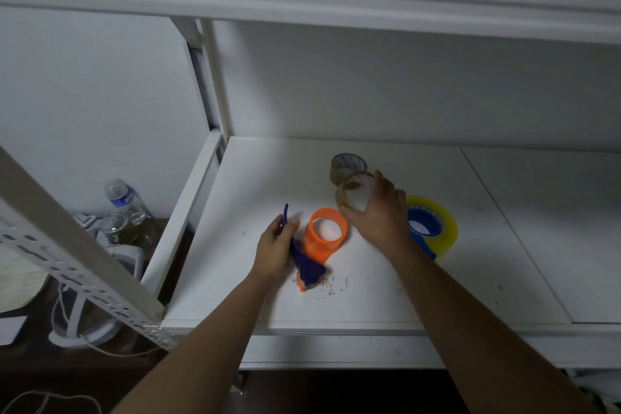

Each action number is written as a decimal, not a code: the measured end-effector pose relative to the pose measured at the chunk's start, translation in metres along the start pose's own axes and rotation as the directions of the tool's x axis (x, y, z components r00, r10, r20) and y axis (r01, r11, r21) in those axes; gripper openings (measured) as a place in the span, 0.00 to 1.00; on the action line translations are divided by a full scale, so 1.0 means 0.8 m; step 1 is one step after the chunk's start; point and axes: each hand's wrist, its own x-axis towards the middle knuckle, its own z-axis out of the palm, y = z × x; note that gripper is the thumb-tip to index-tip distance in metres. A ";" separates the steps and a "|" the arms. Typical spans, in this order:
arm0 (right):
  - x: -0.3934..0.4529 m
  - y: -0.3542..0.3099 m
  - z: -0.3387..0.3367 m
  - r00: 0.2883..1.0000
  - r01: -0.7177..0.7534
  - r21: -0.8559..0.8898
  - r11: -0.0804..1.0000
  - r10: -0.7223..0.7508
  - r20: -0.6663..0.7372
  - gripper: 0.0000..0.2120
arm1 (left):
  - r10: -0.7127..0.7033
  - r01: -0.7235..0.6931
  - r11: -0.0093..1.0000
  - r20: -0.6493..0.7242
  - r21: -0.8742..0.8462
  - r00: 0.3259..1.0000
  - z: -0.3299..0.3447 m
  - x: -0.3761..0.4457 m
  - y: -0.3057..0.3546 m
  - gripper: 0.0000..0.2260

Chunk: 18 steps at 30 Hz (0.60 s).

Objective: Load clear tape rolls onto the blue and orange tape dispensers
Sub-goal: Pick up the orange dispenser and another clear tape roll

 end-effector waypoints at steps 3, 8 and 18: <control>0.026 0.004 0.007 0.996 0.065 -0.187 0.980 -0.050 0.080 0.43 | 0.069 -0.064 0.992 -0.048 0.105 0.996 0.003 -0.001 -0.006 0.12; 0.049 0.021 0.020 0.958 0.182 -0.302 0.936 -0.100 0.269 0.41 | 0.102 -0.082 0.978 -0.100 0.191 0.990 0.003 0.001 -0.009 0.19; 0.046 0.031 0.027 0.945 0.224 -0.425 0.877 -0.089 0.314 0.27 | 0.139 -0.110 0.974 -0.134 0.200 0.981 0.006 0.001 -0.009 0.17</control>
